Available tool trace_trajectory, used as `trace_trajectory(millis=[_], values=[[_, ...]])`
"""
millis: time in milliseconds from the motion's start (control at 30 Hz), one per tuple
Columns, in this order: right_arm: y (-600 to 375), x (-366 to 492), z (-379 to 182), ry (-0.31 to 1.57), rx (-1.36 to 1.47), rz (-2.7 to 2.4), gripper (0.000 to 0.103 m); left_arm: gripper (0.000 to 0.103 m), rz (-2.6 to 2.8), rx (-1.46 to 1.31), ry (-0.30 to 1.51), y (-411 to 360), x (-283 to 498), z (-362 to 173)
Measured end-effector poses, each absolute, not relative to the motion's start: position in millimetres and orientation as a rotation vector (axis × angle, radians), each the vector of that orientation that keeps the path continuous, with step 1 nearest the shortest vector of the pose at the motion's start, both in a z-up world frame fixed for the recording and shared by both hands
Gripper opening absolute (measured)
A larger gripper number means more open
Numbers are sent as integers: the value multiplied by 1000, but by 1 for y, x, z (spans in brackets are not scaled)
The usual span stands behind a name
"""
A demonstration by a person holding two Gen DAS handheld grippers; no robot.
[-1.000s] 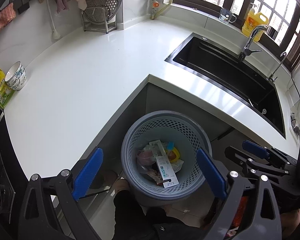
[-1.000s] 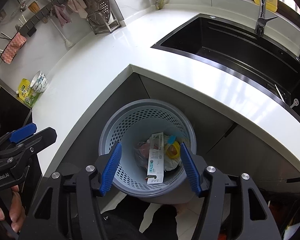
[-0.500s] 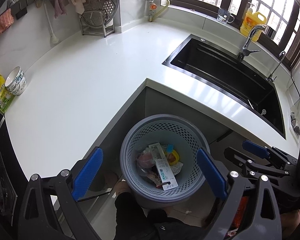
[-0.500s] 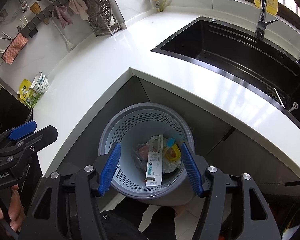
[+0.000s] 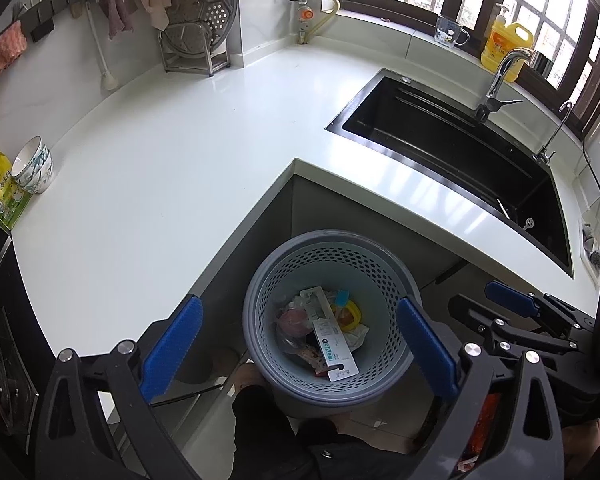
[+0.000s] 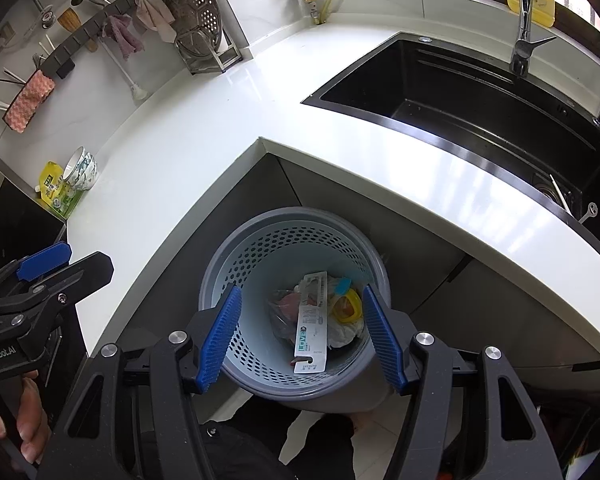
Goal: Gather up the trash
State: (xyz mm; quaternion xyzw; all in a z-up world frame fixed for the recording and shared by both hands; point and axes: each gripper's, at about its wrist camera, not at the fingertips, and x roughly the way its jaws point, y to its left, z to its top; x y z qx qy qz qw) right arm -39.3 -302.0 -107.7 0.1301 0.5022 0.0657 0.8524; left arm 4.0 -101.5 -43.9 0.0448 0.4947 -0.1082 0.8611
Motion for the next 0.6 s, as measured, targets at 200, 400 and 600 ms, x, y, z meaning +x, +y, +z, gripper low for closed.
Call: trace_trajectory(millis=[200, 400, 600], values=[[-299, -39, -108, 1055, 273, 140, 60, 96, -211, 101, 1032, -99, 4, -43], [-299, -40, -108, 1055, 273, 139, 60, 96, -203, 113, 1017, -98, 2, -40], [-299, -40, -108, 1057, 275, 140, 60, 96, -207, 116, 1019, -98, 1, -40]])
